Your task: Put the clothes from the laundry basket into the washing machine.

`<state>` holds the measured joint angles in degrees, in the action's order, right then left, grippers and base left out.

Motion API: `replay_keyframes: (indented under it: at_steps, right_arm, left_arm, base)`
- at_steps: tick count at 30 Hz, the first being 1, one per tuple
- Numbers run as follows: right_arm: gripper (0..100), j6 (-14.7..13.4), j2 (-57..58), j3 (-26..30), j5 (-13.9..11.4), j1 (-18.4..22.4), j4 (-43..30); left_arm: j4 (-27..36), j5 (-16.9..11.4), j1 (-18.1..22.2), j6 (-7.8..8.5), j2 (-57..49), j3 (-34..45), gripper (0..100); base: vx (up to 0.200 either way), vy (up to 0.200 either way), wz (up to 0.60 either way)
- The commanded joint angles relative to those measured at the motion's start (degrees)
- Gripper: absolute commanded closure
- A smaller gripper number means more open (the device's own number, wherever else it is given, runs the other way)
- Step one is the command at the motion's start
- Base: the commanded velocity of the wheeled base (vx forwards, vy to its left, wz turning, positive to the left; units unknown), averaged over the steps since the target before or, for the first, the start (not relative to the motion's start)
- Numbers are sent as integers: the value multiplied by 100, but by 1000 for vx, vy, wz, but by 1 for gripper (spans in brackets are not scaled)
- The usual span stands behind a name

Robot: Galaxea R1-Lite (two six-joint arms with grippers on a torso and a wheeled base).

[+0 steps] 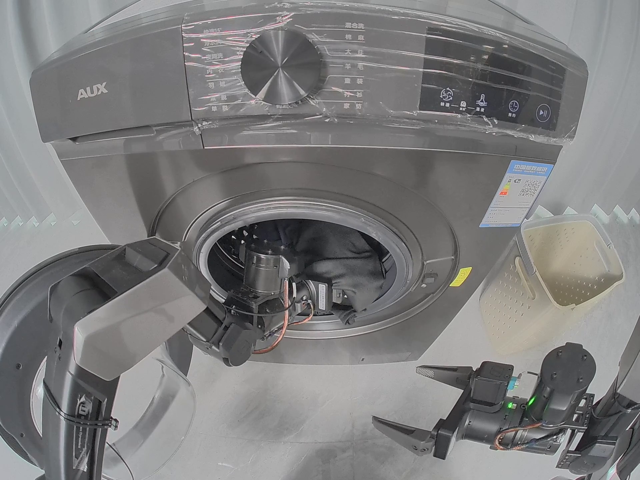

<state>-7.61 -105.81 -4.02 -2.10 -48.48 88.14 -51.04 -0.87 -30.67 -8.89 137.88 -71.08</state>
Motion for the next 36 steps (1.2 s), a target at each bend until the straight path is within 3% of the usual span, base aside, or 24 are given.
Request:
replay_keyframes:
  at_steps: [1, 6, 7, 13, 16, 19, 29, 33, 34, 36]
  right_arm:
    - [0, -4, -36, -2, -1, -30, 2]
    - [0, -4, -53, -11, -1, -30, 2]
    - [0, -4, -53, -11, -1, -30, 2]
    - [0, -4, -88, -28, -1, -39, 2]
    - [0, -4, -88, -28, -1, -47, 2]
    - [0, -4, -88, -46, -1, -47, 2]
    - [0, -4, -88, -64, -1, -56, 2]
    - [0, -4, -88, -64, -1, -39, 2]
    - [0, -4, -88, -64, -1, -30, 2]
    - [0, -4, -88, -55, -1, -21, 2]
  left_arm:
    - [-20, 7, -18, 1, 354, -72, 0]
    - [-20, 7, 0, 1, 583, -257, 0]
    - [-20, 7, 9, 1, 609, -274, 100]
    - [-20, 78, 61, -52, 653, -688, 100]
    - [-29, 148, 167, -166, 644, -1048, 100]
    - [-90, 517, 334, -333, 714, -1672, 100]
    - [-240, 1001, 510, -342, 1242, -3272, 100]
    - [-283, 1027, 501, -342, 1330, -3254, 100]
    - [-292, 1027, 492, -333, 1312, -3184, 0]
    - [-292, 1018, 483, -359, 1286, -3122, 0]
  base:
    - [0, 0, 0]
    - [0, 0, 0]
    - [0, 0, 0]
    - [0, 0, 0]
    - [0, 0, 0]
    - [0, 0, 0]
    - [0, 0, 0]
    - [0, 0, 0]
    - [0, 0, 0]
    - [0, 0, 0]
